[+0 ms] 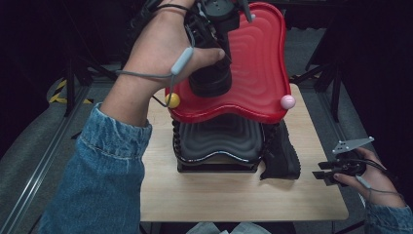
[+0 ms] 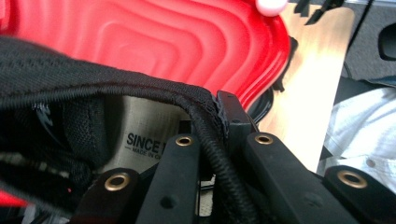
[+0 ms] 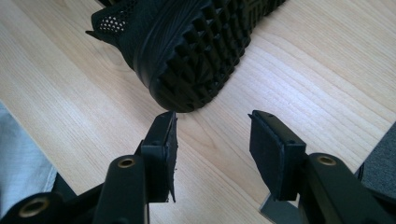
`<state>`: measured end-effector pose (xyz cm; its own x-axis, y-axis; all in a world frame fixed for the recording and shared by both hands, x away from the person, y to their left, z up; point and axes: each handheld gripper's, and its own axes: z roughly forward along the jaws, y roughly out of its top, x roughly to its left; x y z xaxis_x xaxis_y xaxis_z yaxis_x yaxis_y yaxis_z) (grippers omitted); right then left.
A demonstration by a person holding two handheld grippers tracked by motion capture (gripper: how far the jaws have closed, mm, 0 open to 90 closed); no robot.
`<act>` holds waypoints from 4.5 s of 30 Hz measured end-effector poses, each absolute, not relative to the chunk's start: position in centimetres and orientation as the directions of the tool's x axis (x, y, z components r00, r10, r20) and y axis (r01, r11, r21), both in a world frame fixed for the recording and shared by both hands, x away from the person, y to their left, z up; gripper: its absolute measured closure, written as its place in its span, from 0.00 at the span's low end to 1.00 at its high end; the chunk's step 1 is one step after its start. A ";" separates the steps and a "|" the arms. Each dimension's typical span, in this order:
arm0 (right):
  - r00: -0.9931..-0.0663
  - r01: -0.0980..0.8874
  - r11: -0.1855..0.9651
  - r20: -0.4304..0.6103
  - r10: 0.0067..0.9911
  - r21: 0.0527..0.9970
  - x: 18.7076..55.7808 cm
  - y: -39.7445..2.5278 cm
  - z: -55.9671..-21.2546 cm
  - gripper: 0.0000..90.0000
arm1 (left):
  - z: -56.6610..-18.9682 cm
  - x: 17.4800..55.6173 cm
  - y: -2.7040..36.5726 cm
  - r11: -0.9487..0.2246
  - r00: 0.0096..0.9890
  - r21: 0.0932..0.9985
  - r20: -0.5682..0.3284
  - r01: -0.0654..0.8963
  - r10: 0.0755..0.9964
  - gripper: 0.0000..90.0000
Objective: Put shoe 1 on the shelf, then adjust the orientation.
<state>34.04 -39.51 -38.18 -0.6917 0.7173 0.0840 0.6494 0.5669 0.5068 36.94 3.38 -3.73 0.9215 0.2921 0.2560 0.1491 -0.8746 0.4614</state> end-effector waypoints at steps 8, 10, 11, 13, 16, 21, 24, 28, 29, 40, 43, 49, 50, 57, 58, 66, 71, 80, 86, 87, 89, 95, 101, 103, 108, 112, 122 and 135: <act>-0.707 0.640 0.586 0.082 0.702 0.498 34.1 -39.1 -38.4 0.58 | -5.4 37.8 2.8 -0.880 0.927 0.443 0.231 0.171 0.297 0.96; -0.706 0.638 0.586 0.075 0.704 0.500 34.1 -39.1 -38.3 0.58 | -5.7 38.2 2.8 -0.887 0.926 0.431 0.241 0.168 0.292 0.96; -0.705 0.638 0.585 0.074 0.705 0.500 34.1 -39.1 -38.3 0.57 | -5.8 38.4 2.7 -0.887 0.925 0.429 0.241 0.170 0.294 0.96; -0.710 0.630 0.592 0.064 0.701 0.502 34.1 -39.0 -38.3 0.57 | -6.1 38.7 2.8 -0.888 0.923 0.420 0.232 0.188 0.306 0.96; -0.712 0.629 0.592 0.069 0.699 0.504 34.1 -39.0 -38.3 0.57 | -6.6 39.0 2.8 -0.887 0.927 0.414 0.210 0.203 0.310 0.96; -0.712 0.630 0.594 0.067 0.699 0.500 34.1 -39.0 -38.4 0.57 | -7.3 39.4 2.7 -0.886 0.930 0.412 0.192 0.215 0.314 0.96; -0.712 0.631 0.595 0.068 0.698 0.498 34.1 -38.9 -38.3 0.57 | -7.5 39.7 2.5 -0.881 0.923 0.414 0.195 0.228 0.331 0.96; -0.714 0.630 0.597 0.068 0.697 0.497 34.1 -38.9 -38.3 0.57 | -7.6 39.6 2.3 -0.885 0.923 0.404 0.194 0.233 0.332 0.96; -0.713 0.630 0.595 0.069 0.698 0.499 34.1 -38.9 -38.3 0.57 | -7.7 39.5 2.3 -0.880 0.921 0.410 0.192 0.239 0.339 0.96; -0.715 0.630 0.598 0.070 0.695 0.496 34.2 -38.7 -38.4 0.57 | -7.9 38.9 2.0 -0.885 0.923 0.397 0.185 0.243 0.336 0.95; -0.715 0.631 0.598 0.074 0.695 0.494 34.2 -38.7 -38.5 0.57 | -7.9 39.0 2.2 -0.877 0.925 0.412 0.168 0.249 0.341 0.94; -0.715 0.631 0.598 0.072 0.695 0.495 34.2 -38.8 -38.5 0.57 | -7.4 38.7 2.5 -0.867 0.922 0.433 0.169 0.247 0.348 0.80; -0.715 0.631 0.596 0.073 0.695 0.496 34.1 -38.8 -38.4 0.57 | -7.2 38.7 2.6 -0.866 0.923 0.438 0.175 0.240 0.344 0.75; -0.712 0.633 0.594 0.071 0.699 0.496 34.1 -38.8 -38.3 0.56 | -5.6 37.5 4.1 -0.827 0.922 0.525 0.181 0.204 0.343 0.67; -0.713 0.631 0.594 0.072 0.697 0.499 34.1 -38.8 -38.4 0.56 | -5.2 37.3 4.6 -0.817 0.921 0.543 0.186 0.194 0.342 0.65; -0.714 0.632 0.596 0.073 0.696 0.495 34.1 -38.6 -38.4 0.56 | -3.9 36.3 6.1 -0.781 0.924 0.604 0.184 0.162 0.334 0.62; -0.715 0.629 0.596 0.070 0.696 0.499 34.1 -38.6 -38.4 0.55 | -3.2 35.3 6.9 -0.770 0.925 0.621 0.190 0.147 0.330 0.60; -0.718 0.627 0.601 0.068 0.693 0.495 34.2 -38.5 -38.5 0.55 | -3.5 32.8 9.1 -0.735 0.927 0.664 0.174 0.140 0.334 0.61; -0.724 0.623 0.608 0.067 0.687 0.492 34.3 -38.3 -38.6 0.55 | -4.5 31.8 10.2 -0.713 0.932 0.686 0.151 0.140 0.329 0.61; -0.725 0.622 0.608 0.069 0.685 0.493 34.3 -38.3 -38.6 0.55 | -4.8 31.7 10.5 -0.708 0.933 0.692 0.147 0.141 0.329 0.61; -0.724 0.624 0.608 0.072 0.686 0.491 34.3 -38.2 -38.6 0.55 | -5.4 31.5 11.0 -0.691 0.934 0.709 0.140 0.138 0.330 0.61; -0.727 0.620 0.612 0.068 0.683 0.491 34.5 -38.1 -38.7 0.55 | -7.9 30.8 11.9 -0.641 0.941 0.756 0.104 0.135 0.322 0.61; -0.730 0.616 0.615 0.064 0.680 0.492 34.7 -38.1 -38.7 0.55 | -9.8 30.9 12.6 -0.597 0.952 0.792 0.072 0.127 0.298 0.61; -0.732 0.613 0.617 0.061 0.679 0.493 34.7 -38.1 -38.7 0.55 | -10.6 31.0 12.9 -0.585 0.956 0.803 0.068 0.118 0.287 0.60; -0.730 0.617 0.615 0.065 0.680 0.491 34.7 -38.1 -38.8 0.55 | -13.4 31.3 13.9 -0.550 0.961 0.824 0.027 0.135 0.277 0.59; -0.731 0.617 0.618 0.065 0.679 0.488 34.8 -38.0 -38.9 0.55 | -15.5 31.6 14.7 -0.525 0.964 0.837 -0.010 0.153 0.265 0.59; -0.728 0.623 0.618 0.066 0.682 0.479 35.0 -37.8 -39.3 0.56 | -20.7 31.7 16.2 -0.511 0.956 0.839 -0.036 0.187 0.291 0.55; -0.730 0.620 0.620 0.064 0.680 0.481 35.4 -37.3 -39.2 0.57 | -29.2 32.4 17.3 -0.524 0.926 0.804 -0.085 0.282 0.368 0.54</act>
